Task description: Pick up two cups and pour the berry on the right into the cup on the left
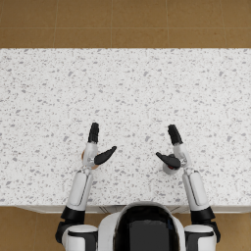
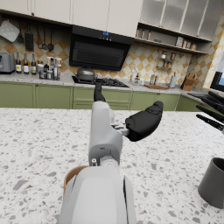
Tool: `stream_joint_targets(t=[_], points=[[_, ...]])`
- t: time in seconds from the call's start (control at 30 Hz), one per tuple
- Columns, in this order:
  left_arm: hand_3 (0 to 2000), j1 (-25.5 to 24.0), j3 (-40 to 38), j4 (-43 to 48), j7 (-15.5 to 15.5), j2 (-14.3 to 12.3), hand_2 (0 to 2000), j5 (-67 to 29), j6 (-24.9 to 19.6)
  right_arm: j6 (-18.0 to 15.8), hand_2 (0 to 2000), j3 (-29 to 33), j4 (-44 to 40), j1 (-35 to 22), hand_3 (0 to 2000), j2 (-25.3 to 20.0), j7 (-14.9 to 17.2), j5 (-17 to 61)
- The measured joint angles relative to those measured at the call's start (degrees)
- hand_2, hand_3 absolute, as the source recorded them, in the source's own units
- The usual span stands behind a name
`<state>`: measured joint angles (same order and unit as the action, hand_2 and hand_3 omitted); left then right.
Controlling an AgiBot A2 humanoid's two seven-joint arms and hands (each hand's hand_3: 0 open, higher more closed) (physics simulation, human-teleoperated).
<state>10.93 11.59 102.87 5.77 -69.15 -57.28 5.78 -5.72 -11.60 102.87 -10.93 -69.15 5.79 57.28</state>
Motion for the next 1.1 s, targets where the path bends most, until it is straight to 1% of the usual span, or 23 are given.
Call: stream_joint_targets(t=[0.4,0.43,0.5,0.63,0.67,0.97,1.1], points=[[0,0.00,0.00,0.00,0.00,0.00,0,0.00,0.00,0.00,0,0.00,0.00,0.00,0,0.00,0.00,0.00],[0,-0.10,0.51,-0.32,-1.63,-0.11,0,0.00,-1.63,1.62,0,-0.51,-0.32,0.10,0,-0.11,-1.64,0.00],[0,-1.05,0.04,0.09,-3.64,-0.03,0,0.00,-3.65,3.61,0,-1.00,0.68,0.61,0,-0.22,-3.65,0.00],[0,-3.20,-3.76,1.70,-5.20,0.16,0,0.00,-5.22,5.16,0,0.25,3.14,2.88,0,0.24,-5.22,0.00],[0,-3.65,-4.75,1.95,-5.36,0.14,0,-1.76,-5.37,5.32,0,0.62,3.72,3.56,0,0.41,-5.38,0.00],[0,-9.65,-11.19,4.75,-5.74,0.20,0,-17.95,-5.76,5.70,0,3.09,7.50,10.06,0,2.20,-5.76,16.16],[0,-11.91,-12.98,5.32,-5.76,-0.02,0,-22.67,-5.77,5.71,0,5.05,8.50,13.05,0,2.91,-5.78,19.55]])
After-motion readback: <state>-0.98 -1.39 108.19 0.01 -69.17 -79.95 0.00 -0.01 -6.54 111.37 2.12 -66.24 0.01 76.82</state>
